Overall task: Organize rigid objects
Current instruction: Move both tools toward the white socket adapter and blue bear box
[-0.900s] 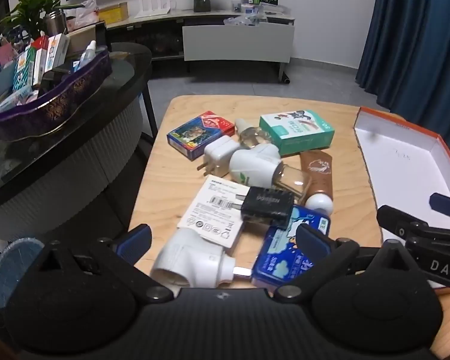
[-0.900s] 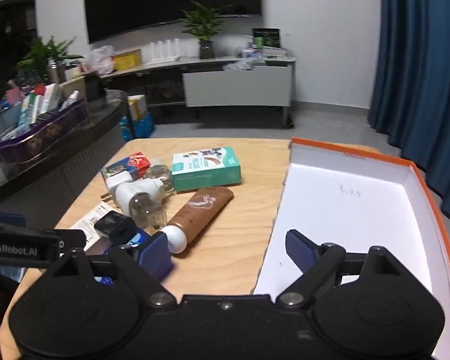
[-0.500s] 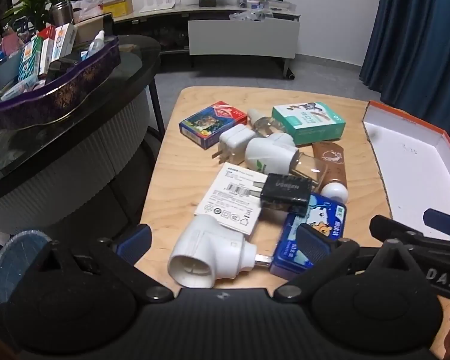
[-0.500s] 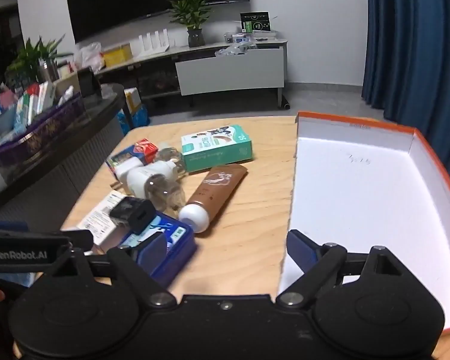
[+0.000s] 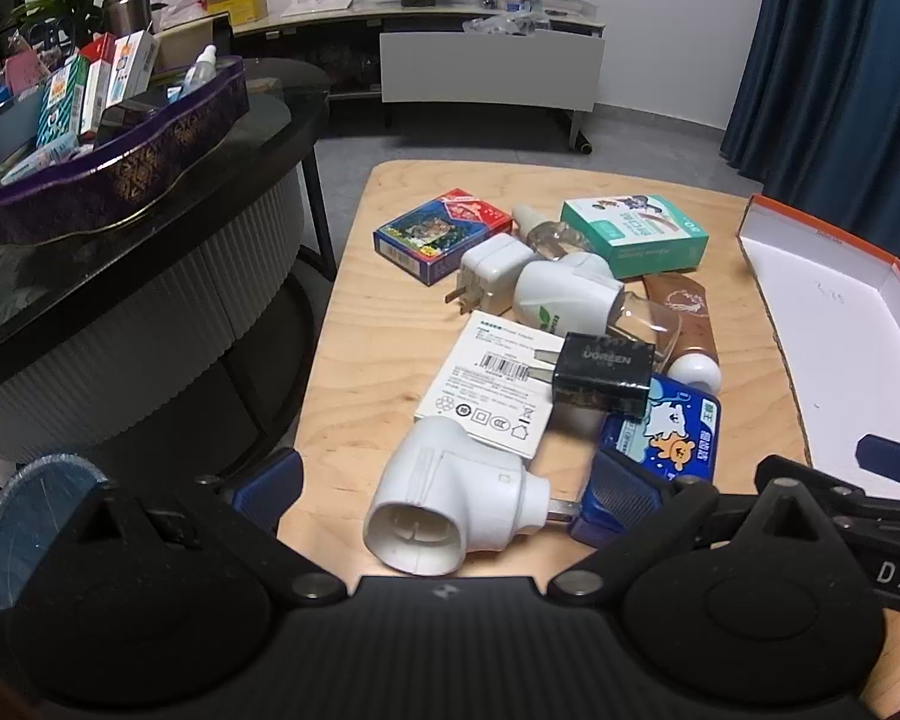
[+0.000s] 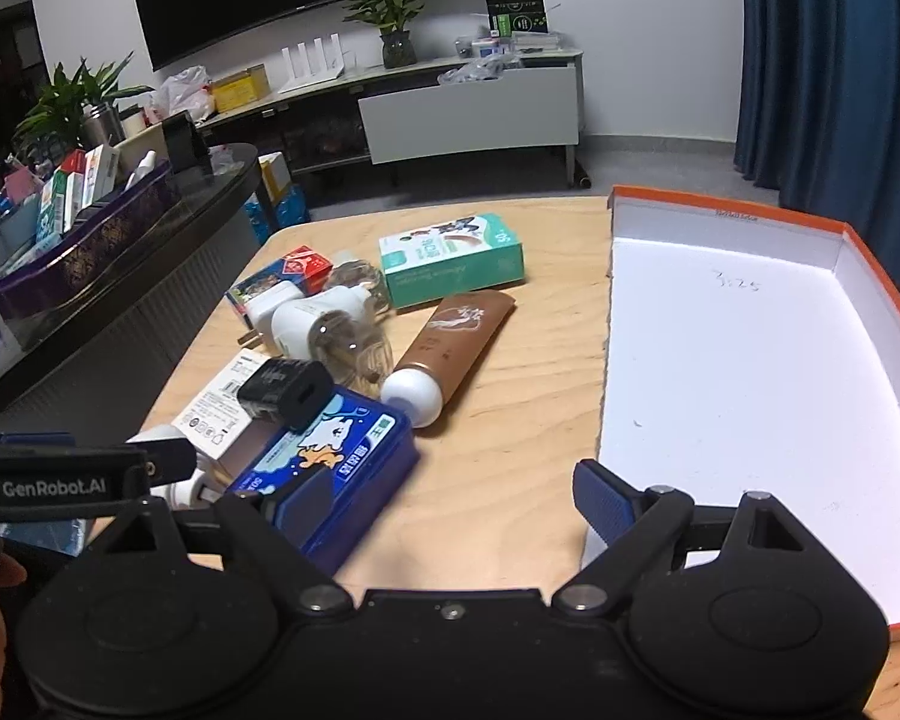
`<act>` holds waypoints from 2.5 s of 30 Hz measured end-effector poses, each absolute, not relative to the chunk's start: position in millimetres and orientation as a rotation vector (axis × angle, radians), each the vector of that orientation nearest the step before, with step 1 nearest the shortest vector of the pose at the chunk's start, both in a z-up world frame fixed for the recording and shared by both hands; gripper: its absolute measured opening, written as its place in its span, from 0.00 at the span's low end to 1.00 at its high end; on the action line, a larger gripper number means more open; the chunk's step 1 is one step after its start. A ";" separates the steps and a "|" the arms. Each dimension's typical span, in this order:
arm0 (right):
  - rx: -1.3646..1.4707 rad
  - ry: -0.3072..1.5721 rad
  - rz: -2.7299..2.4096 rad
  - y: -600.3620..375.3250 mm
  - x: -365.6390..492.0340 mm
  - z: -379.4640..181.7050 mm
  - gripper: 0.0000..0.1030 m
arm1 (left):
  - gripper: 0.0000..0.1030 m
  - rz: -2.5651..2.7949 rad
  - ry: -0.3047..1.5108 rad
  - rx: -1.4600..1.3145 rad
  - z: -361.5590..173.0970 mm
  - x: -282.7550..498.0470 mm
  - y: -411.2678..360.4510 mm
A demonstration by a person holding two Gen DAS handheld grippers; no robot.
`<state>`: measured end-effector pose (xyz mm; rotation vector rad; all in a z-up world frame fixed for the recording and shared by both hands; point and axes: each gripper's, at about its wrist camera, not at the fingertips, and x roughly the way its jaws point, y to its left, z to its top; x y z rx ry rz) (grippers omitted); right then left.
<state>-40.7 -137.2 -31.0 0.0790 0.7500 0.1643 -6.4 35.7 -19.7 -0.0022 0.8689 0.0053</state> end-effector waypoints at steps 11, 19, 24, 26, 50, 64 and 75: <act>0.079 0.759 0.166 -134.7 -41.4 -33.5 0.99 | 1.00 0.006 0.889 -0.009 -24.3 -5.3 42.1; 0.064 0.766 0.184 -128.8 -42.7 -34.4 0.99 | 1.00 0.010 0.897 -0.028 -26.8 -5.6 46.9; 0.063 0.770 0.183 -129.3 -42.3 -35.1 0.99 | 1.00 -0.005 0.901 -0.027 -29.1 -7.2 46.1; 0.064 0.774 0.184 -129.5 -42.0 -35.7 0.99 | 1.00 -0.006 0.903 -0.028 -29.9 -6.9 45.5; 0.039 0.782 0.185 -125.2 -41.8 -38.4 0.99 | 1.00 -0.022 0.911 -0.023 -34.7 -6.6 43.7; 0.020 0.797 0.183 -121.1 -40.1 -43.0 0.99 | 1.00 -0.033 0.920 -0.020 -39.7 -3.6 43.7; 0.010 0.804 0.169 -122.3 -37.6 -45.6 0.99 | 1.00 -0.054 0.929 0.001 -48.2 1.6 41.6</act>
